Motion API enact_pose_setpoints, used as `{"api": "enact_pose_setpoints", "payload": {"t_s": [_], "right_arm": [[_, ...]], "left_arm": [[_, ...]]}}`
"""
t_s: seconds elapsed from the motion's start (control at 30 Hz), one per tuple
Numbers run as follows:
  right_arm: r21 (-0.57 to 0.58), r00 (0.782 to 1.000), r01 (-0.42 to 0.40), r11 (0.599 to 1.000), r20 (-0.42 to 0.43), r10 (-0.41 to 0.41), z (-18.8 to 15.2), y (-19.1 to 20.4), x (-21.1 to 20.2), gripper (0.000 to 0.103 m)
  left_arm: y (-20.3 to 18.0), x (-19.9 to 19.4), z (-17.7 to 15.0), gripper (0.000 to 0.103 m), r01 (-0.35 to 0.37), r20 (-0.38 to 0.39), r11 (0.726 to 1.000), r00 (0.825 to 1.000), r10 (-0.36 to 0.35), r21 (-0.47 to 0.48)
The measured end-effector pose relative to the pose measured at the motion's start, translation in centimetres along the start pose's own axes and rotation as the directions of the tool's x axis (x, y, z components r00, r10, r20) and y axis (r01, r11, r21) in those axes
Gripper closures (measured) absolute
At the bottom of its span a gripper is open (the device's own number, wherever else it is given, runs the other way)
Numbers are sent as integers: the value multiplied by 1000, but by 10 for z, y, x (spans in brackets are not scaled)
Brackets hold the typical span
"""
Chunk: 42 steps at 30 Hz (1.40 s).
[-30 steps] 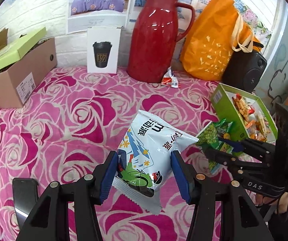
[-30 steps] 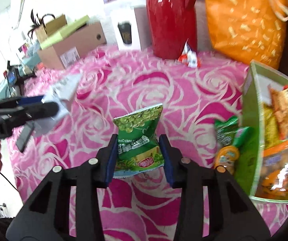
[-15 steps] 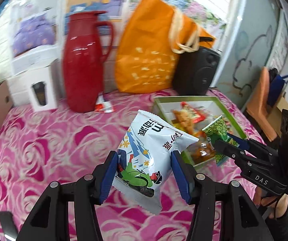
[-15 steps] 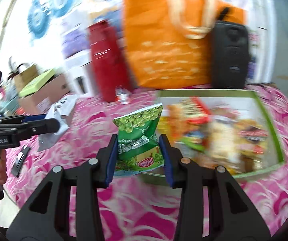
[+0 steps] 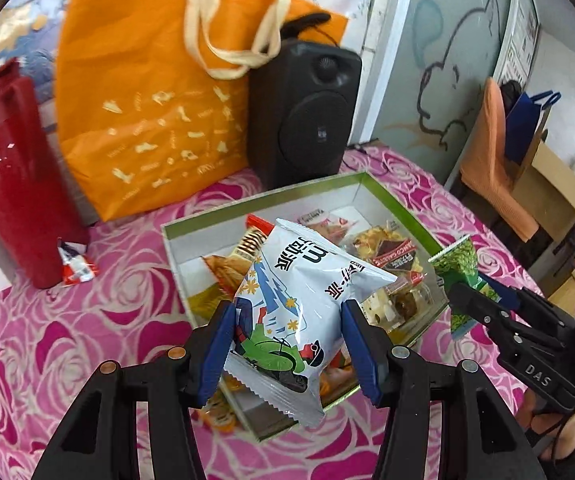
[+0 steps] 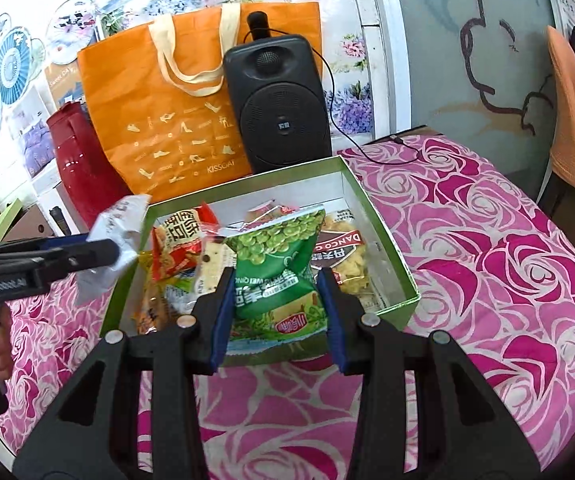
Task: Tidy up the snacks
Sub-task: 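Lower both held bags into the white box and open both tools, then withdraw both tools from the box toward the orange cup snack and green wrapper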
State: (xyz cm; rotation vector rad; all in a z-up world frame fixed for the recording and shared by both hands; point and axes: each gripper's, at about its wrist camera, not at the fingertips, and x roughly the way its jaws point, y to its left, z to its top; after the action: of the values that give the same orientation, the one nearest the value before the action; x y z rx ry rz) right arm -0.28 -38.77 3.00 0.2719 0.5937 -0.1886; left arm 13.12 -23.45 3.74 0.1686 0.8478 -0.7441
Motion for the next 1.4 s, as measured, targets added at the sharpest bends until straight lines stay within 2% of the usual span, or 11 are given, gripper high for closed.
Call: {"api": "enact_pose_setpoints", "payload": {"t_s": [0.2, 0.33, 0.6, 0.8, 0.87, 0.9, 0.93, 0.97, 1.03, 1.23, 1.4], "right_arm": [[-4, 999, -18, 1000, -48, 17, -1, -2, 31, 61], [2, 996, -28, 1000, -87, 28, -4, -3, 53, 61], [33, 995, -50, 998, -87, 53, 9, -9, 82, 60], [-13, 994, -35, 999, -103, 34, 6, -2, 82, 60], [-22, 994, -40, 999, -106, 38, 3, -1, 77, 50], [-37, 993, -44, 998, -106, 40, 1, 1, 74, 27], [-51, 994, -36, 998, -102, 30, -1, 3, 71, 8], [-65, 995, -25, 998, -97, 19, -3, 5, 68, 1], [-78, 996, -18, 997, -90, 11, -5, 8, 60, 0], [-84, 996, -2, 996, -94, -6, -10, 18, 44, 0], [-99, 996, -6, 995, -92, -3, -14, 30, 33, 0]], "left_arm": [[-11, 42, 1, 48, -31, -75, 998, 997, 34, 47], [-11, 53, 8, 47, -37, -78, 998, 996, 41, 53], [-3, 81, 17, 47, -69, -94, 997, 993, 72, 37], [-1, 69, 9, 45, -69, -66, 996, 995, 72, 49], [1, 61, 5, 33, -71, -54, 997, 996, 72, 32], [2, 56, 3, 21, -88, -42, 996, 995, 89, 18], [4, 50, 1, 15, -127, -25, 992, 992, 127, 2], [5, 45, 0, 13, -140, -17, 990, 990, 140, -8], [9, 34, -4, 9, -142, -12, 989, 990, 142, -35], [16, 3, -18, 9, -208, 42, 976, 977, 211, -57], [27, -20, -29, 9, -217, 68, 971, 972, 225, -104]]}}
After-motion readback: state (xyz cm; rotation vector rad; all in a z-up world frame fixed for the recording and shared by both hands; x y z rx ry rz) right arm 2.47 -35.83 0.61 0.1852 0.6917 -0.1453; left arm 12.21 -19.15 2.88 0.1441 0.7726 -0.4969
